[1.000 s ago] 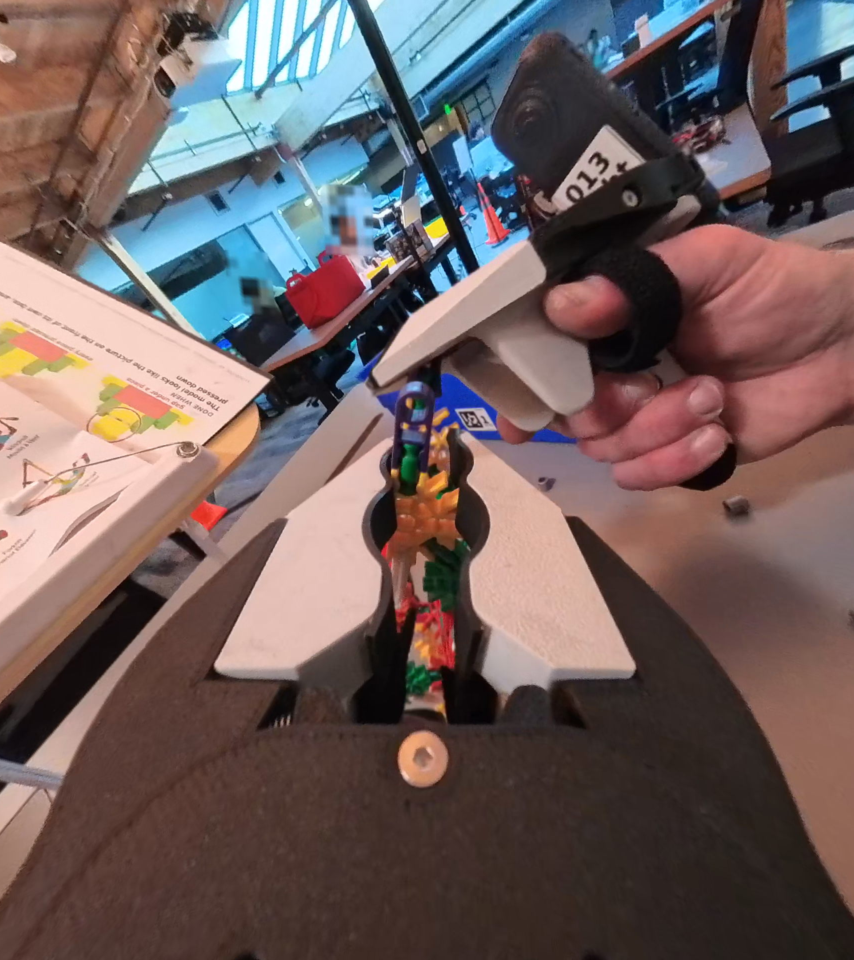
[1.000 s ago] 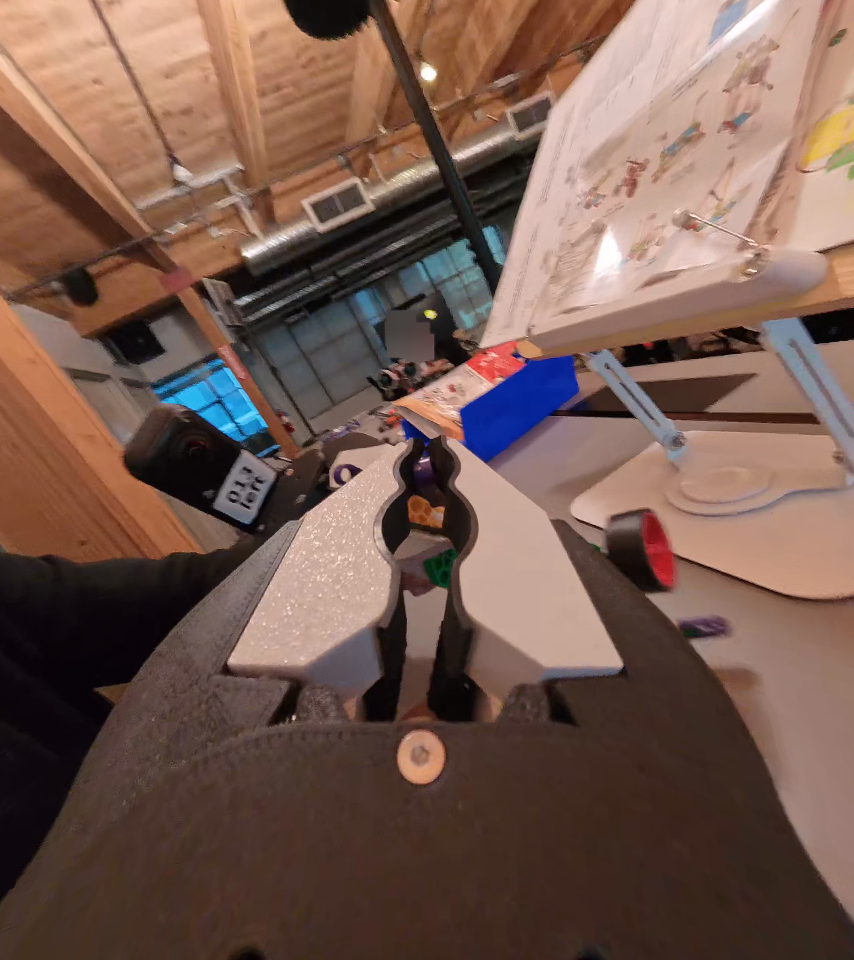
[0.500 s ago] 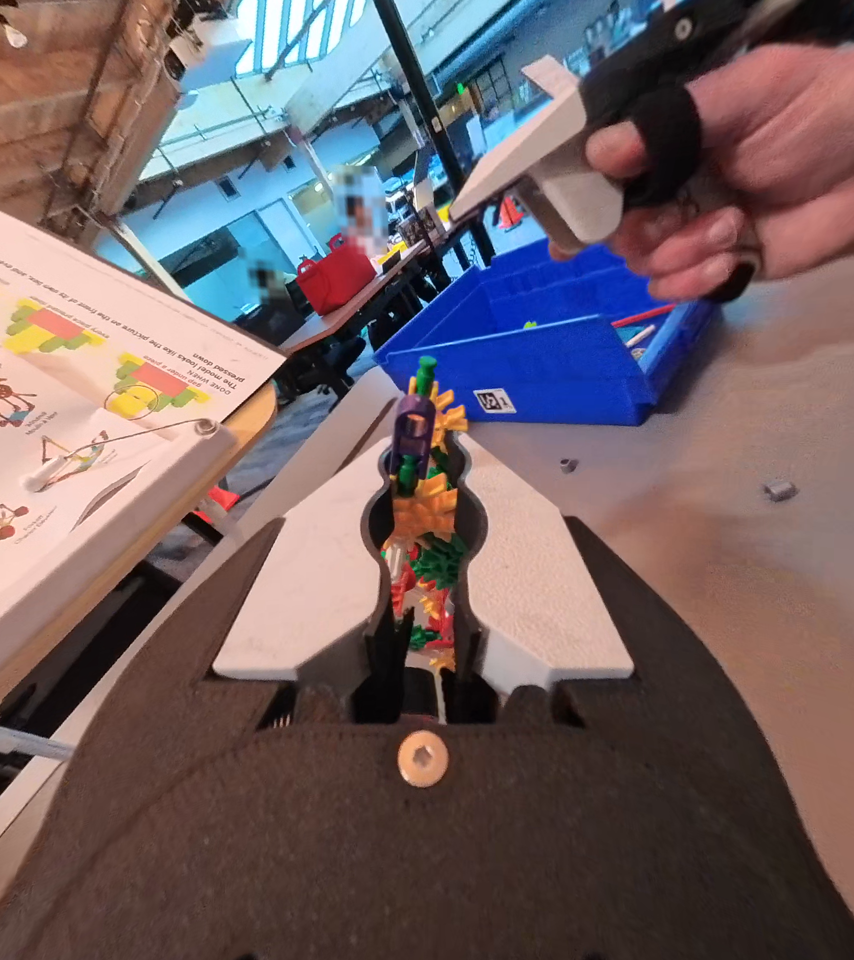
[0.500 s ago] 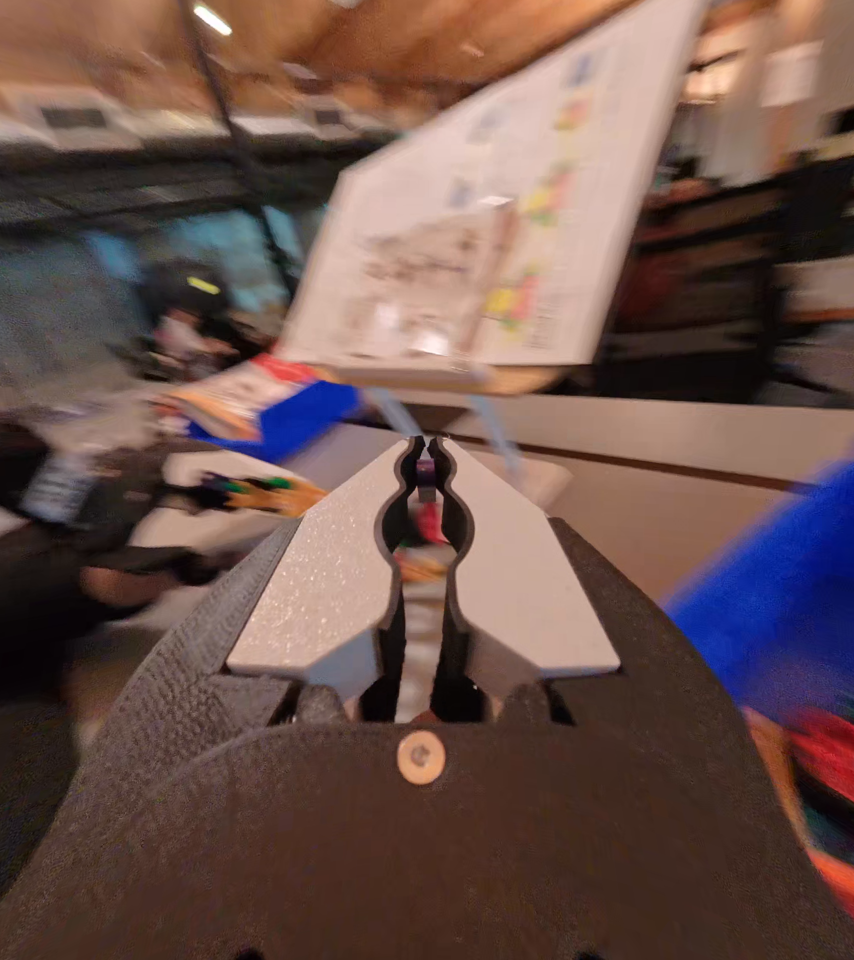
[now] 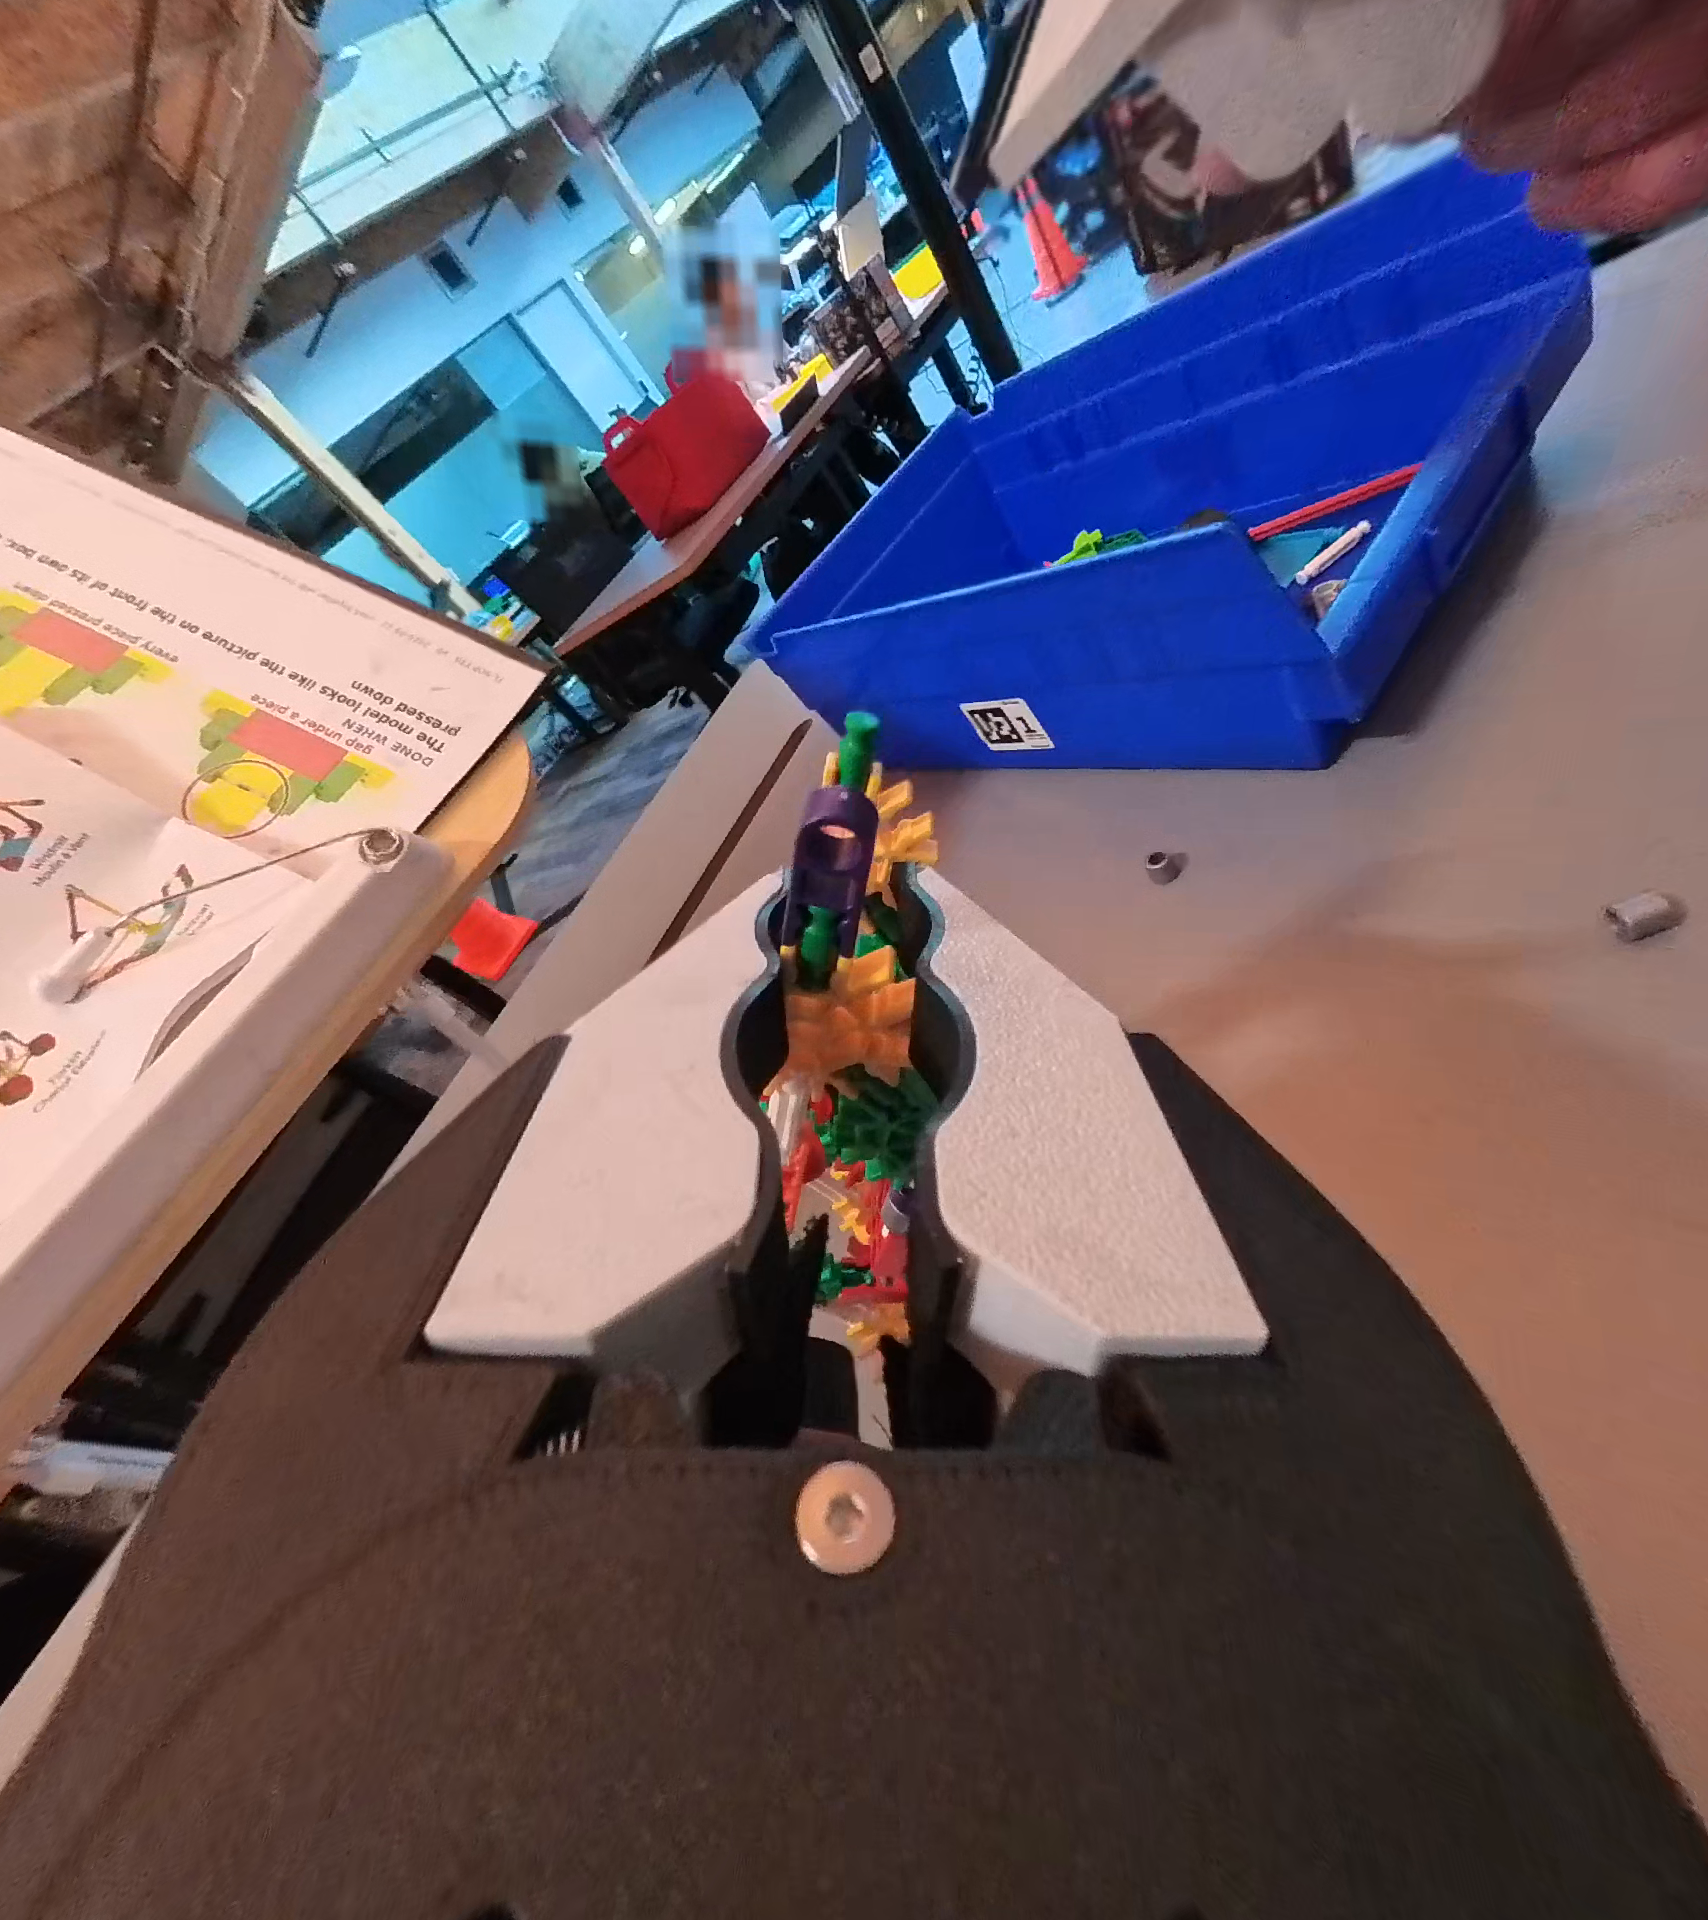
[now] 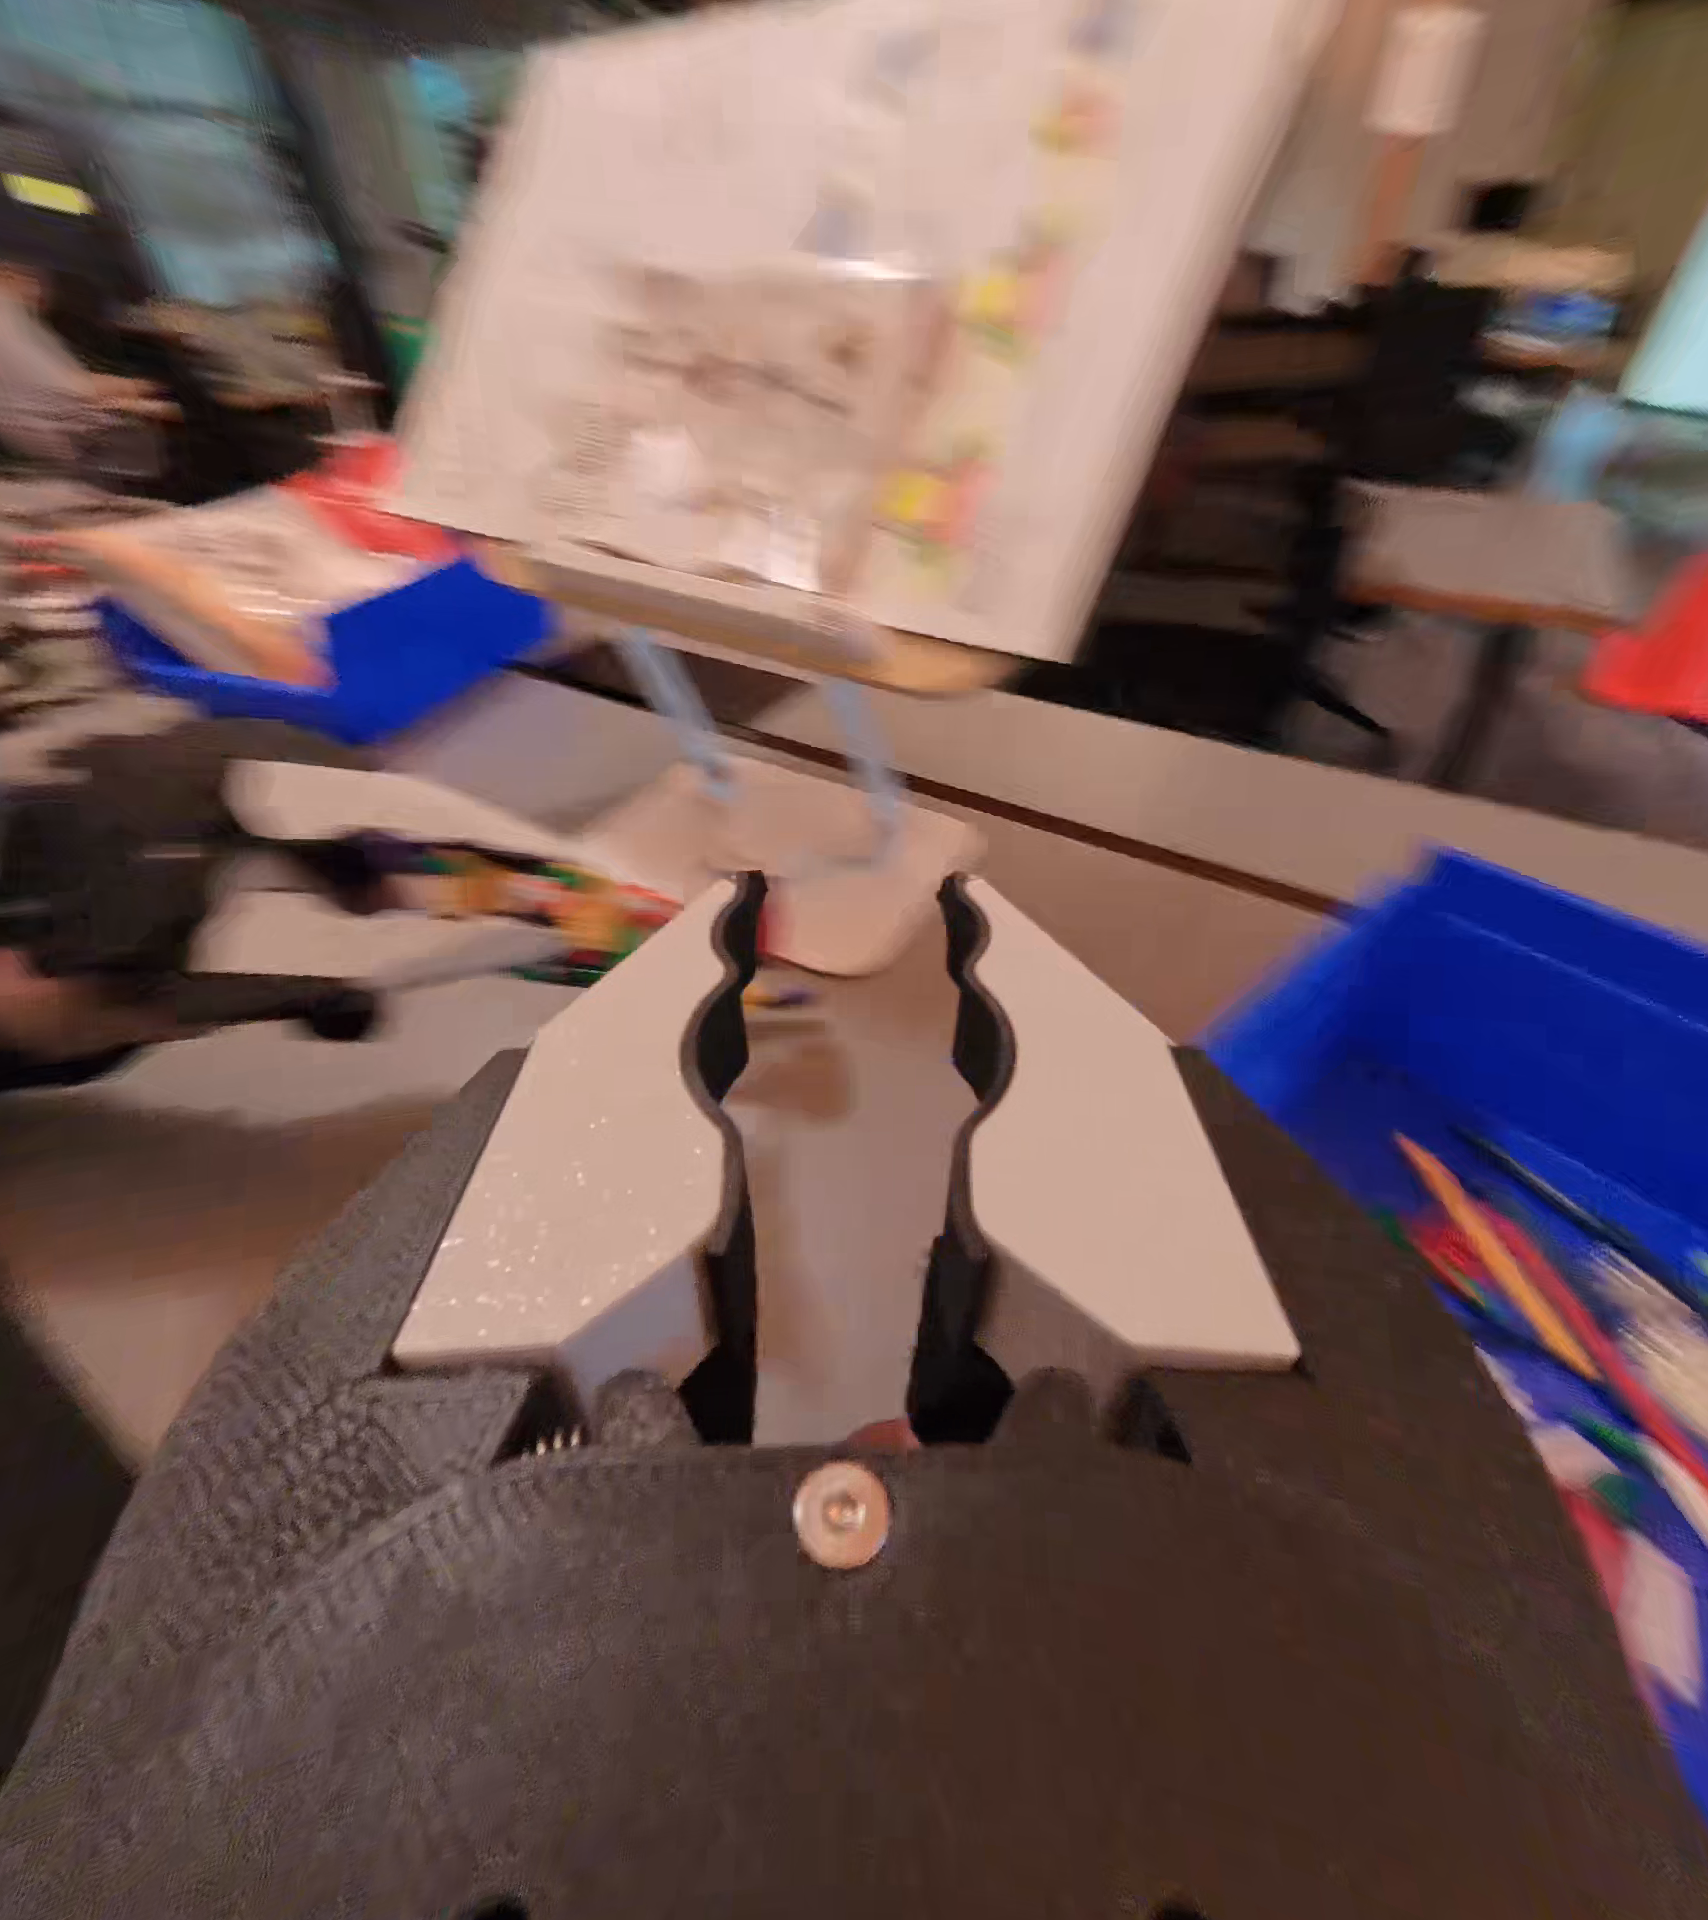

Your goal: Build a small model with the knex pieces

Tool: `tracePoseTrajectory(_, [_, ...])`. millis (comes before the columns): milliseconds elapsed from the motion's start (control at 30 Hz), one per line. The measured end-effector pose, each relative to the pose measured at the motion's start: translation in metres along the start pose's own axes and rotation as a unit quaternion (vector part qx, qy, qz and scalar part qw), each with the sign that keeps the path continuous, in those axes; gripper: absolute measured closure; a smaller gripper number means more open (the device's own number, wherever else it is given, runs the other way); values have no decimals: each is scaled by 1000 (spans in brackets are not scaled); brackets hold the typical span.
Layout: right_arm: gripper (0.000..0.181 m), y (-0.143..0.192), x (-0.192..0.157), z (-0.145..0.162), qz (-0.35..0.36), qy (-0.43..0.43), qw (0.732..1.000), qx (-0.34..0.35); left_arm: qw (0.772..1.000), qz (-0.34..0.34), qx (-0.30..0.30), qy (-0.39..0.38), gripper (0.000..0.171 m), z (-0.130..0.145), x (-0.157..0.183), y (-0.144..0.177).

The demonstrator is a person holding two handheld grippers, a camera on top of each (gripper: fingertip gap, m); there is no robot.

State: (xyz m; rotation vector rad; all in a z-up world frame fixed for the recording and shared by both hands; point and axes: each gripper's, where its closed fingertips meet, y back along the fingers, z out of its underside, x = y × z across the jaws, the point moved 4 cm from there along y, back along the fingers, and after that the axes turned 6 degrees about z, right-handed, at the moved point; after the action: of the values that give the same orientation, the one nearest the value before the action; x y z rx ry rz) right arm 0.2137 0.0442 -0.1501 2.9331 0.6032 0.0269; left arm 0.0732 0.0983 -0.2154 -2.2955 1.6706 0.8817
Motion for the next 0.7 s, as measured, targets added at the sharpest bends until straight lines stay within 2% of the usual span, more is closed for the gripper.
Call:
tracePoseTrajectory(100, [142, -20, -76, 5, -80, 56, 995, -20, 1000, -9, -15, -8, 156, 0, 3, -4])
tracePoseTrajectory(200, [144, -39, -107, 16, -78, 82, 993, -27, 999, -19, -27, -16, 156, 2, 6, -7])
tracePoseTrajectory(333, [158, -60, -104, 30, -37, 72, 996, -44, 999, -18, -26, -19, 156, -1, 11, -8])
tracePoseTrajectory(367, [173, -63, -103, 32, -26, 77, 996, -48, 999, -19, -25, -22, 156, -1, 12, -8])
tracePoseTrajectory(467, [175, -63, -101, 32, -19, 85, 995, -39, 999, -23, -18, -25, 156, -2, 12, -7])
tracePoseTrajectory(533, [177, -62, -100, 31, -23, 69, 997, -33, 999, -36, -6, -19, 141, -4, 7, -5])
tracePoseTrajectory(600, [178, -62, -98, 32, -34, 43, 998, -26, 998, -38, 0, -46, 144, -3, 8, -3])
tracePoseTrajectory(700, [178, -63, -95, 36, -51, 6, 998, -19, 999, -32, 2, -31, 154, 1, 11, -5])
